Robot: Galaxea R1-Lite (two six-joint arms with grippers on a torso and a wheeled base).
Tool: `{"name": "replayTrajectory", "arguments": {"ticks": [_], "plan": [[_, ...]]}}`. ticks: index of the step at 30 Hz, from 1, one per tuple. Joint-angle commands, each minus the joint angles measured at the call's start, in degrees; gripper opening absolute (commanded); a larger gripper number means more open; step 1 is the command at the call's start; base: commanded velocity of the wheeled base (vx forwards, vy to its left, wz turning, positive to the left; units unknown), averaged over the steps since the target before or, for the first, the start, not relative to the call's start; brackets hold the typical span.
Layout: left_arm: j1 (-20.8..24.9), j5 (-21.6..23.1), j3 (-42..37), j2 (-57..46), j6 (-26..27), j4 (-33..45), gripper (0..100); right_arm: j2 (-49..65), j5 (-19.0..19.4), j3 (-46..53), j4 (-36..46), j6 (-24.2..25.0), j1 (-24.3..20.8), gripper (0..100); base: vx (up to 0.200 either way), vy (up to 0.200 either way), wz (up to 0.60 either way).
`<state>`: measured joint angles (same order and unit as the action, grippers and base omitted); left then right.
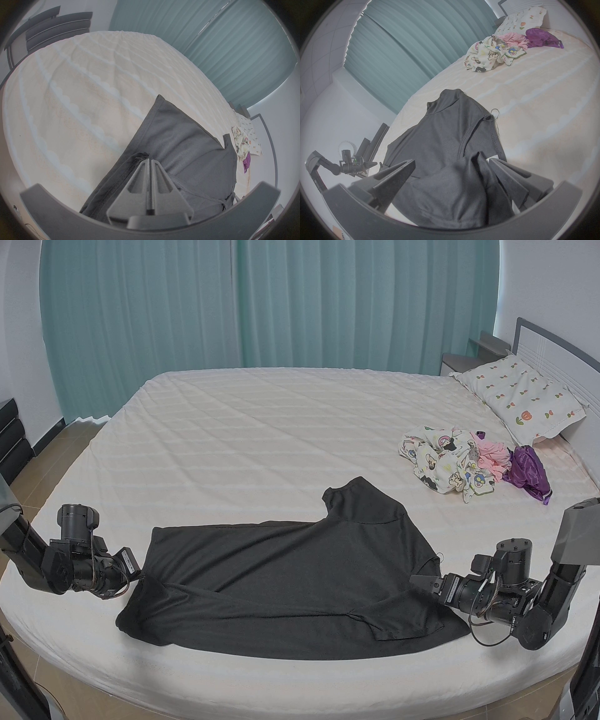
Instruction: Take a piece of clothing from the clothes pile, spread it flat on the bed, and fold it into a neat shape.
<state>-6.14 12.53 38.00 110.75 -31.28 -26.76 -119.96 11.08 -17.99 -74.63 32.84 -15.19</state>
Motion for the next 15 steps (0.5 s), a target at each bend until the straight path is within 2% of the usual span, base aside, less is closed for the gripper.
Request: {"name": "replayTrajectory", "arguments": {"ticks": [1,15], "plan": [[-0.54,-0.75,-0.91,-0.45,-0.18,-0.05,0,-6.43,0.08,-3.01,-0.43,-1.38,0.16,100,0.000,0.000,0.00],[-0.62,-0.23,-0.21,-0.27,0.08,-0.22,0,-7.84,0.52,-3.28,-2.80,-1.46,1.21,100,0.000,0.000,0.00]]}}
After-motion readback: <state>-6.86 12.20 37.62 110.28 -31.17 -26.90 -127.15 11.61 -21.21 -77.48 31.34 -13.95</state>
